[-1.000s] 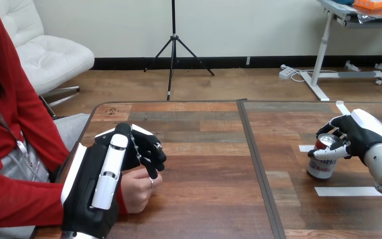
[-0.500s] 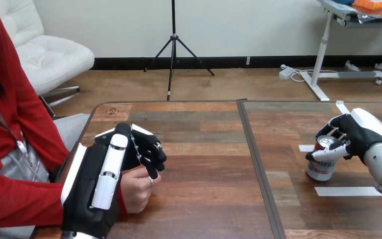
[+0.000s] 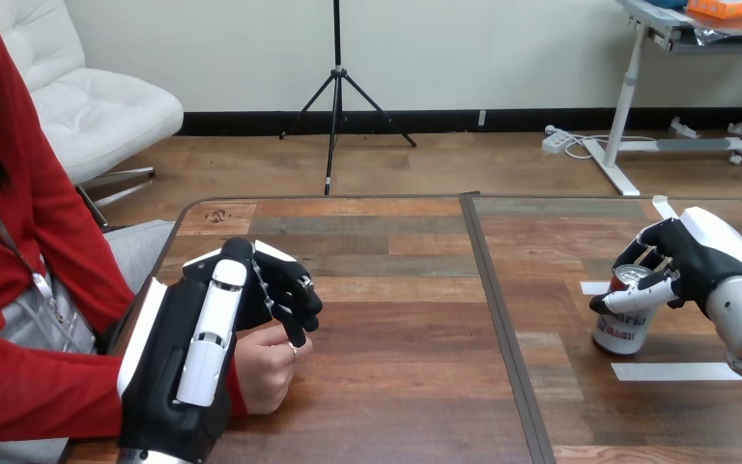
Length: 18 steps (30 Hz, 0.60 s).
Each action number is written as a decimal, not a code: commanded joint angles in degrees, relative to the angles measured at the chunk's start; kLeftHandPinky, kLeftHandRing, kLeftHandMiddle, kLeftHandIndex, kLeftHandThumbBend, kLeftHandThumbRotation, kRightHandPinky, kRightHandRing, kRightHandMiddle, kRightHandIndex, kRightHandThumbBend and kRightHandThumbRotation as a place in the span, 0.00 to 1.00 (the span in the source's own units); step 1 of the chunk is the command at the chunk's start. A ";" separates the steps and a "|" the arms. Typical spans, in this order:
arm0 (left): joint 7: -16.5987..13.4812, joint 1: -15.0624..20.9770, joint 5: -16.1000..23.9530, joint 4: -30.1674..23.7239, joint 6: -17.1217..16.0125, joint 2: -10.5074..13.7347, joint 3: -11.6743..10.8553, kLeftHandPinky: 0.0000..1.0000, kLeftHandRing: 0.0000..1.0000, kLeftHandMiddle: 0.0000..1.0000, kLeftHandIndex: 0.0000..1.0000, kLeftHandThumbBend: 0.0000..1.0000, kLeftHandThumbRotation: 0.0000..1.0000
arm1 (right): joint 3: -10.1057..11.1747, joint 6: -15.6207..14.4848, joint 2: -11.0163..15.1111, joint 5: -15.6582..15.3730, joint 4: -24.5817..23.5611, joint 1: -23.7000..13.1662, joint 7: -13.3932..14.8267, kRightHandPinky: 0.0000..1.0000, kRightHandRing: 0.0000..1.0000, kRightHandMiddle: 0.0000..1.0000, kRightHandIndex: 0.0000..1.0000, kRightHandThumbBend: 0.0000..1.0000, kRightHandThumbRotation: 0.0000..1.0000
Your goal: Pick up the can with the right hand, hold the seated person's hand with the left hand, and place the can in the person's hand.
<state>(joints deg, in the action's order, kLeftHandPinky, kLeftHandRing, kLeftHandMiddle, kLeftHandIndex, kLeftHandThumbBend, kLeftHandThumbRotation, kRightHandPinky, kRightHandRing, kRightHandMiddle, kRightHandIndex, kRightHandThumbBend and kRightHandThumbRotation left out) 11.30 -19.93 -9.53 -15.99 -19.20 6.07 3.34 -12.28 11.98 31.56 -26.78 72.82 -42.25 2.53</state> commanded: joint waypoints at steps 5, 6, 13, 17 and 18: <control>0.01 3.48 -0.73 -0.51 -1.05 -0.69 -0.96 0.27 0.37 0.40 0.39 0.15 1.00 | -0.41 2.33 1.20 -0.44 -1.35 -4.72 1.58 0.36 0.40 0.46 0.49 0.74 0.00; 0.00 3.51 -0.72 -0.49 -1.07 -0.70 -0.98 0.27 0.37 0.40 0.39 0.14 1.00 | -0.42 2.44 1.23 -0.46 -1.36 -4.71 1.57 0.36 0.40 0.46 0.49 0.74 0.00; 0.25 3.84 -0.73 -0.34 -1.25 -0.48 -1.10 0.27 0.36 0.40 0.39 0.13 1.00 | -0.66 3.27 1.47 -0.60 -1.46 -4.72 0.75 0.36 0.40 0.46 0.49 0.73 0.00; 0.10 3.87 -0.45 -0.48 -1.19 -0.48 -1.18 0.27 0.36 0.40 0.39 0.12 1.00 | -0.77 3.29 1.52 -0.63 -1.50 -4.80 0.59 0.36 0.41 0.47 0.50 0.73 0.00; 0.06 3.86 -0.38 -0.51 -1.17 -0.47 -1.19 0.27 0.36 0.40 0.39 0.12 1.00 | -0.78 3.31 1.53 -0.62 -1.50 -4.81 0.57 0.36 0.41 0.47 0.50 0.73 0.00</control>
<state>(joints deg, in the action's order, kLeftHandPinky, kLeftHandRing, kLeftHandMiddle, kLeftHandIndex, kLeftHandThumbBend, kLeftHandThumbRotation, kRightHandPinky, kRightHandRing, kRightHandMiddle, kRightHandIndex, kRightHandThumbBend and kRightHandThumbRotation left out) 11.36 -19.49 -9.54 -15.99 -19.21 6.06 3.15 -12.92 13.95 31.60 -27.26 72.83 -42.25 2.51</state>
